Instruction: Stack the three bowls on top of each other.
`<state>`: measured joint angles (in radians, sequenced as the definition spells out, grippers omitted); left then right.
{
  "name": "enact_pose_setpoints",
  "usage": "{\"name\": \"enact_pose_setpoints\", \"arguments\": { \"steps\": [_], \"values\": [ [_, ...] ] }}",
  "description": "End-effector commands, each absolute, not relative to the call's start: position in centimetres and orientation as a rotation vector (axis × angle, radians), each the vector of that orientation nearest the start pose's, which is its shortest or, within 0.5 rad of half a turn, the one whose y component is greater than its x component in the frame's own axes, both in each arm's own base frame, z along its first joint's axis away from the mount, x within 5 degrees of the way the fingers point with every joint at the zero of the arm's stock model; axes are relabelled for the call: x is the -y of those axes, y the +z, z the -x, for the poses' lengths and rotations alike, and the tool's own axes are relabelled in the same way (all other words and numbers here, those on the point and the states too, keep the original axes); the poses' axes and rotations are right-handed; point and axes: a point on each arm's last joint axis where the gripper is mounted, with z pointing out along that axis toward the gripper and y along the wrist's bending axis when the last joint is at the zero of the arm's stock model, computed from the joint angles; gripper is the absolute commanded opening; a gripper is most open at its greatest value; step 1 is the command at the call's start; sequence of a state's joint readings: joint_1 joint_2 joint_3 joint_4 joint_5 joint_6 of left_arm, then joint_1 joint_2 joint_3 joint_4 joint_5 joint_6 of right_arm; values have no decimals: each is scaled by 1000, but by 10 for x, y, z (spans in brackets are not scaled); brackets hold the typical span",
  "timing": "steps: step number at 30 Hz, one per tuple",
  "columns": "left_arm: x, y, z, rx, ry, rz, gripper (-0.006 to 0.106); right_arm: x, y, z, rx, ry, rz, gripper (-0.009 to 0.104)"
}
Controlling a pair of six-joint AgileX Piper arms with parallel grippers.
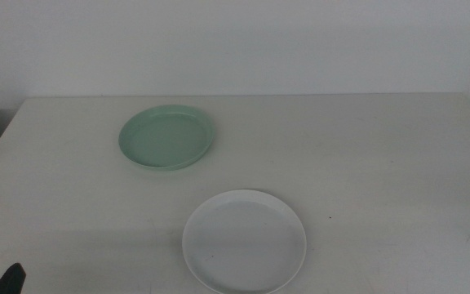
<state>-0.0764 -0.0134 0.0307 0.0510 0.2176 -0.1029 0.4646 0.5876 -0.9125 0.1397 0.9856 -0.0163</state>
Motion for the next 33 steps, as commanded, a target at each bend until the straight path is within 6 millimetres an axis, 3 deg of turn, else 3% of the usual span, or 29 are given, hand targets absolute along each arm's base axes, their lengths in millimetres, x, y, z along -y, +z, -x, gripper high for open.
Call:
{"name": "enact_pose_setpoints", "arguments": {
  "steps": [1, 5, 9, 10, 17, 22, 27, 33],
  "values": [
    [4, 193, -55, -1628, -94, -15, 104, -47, 395, -72, -2027, 436, 487, 50],
    [3, 206, -57, -1627, -81, 2, 104, -47, 395, -72, -2028, 435, 487, 50],
    [3, 252, -69, -1642, -84, 9, 104, -47, 395, -72, -2028, 435, 487, 50],
    [4, 275, -83, -1684, -80, 9, 104, -47, 395, -72, -2028, 435, 487, 50],
    [7, 357, -145, -1865, -69, 23, 104, -47, 395, -72, -2028, 435, 487, 50],
    [9, 396, -198, -1981, -63, 34, 104, -47, 395, -72, -2028, 435, 487, 50],
    [12, 421, -247, -2079, -65, 46, 104, -47, 395, -72, -2028, 435, 487, 50],
    [15, 408, -297, -2137, -57, 43, 104, -47, 395, -72, -2028, 435, 487, 50]
  ]
}}
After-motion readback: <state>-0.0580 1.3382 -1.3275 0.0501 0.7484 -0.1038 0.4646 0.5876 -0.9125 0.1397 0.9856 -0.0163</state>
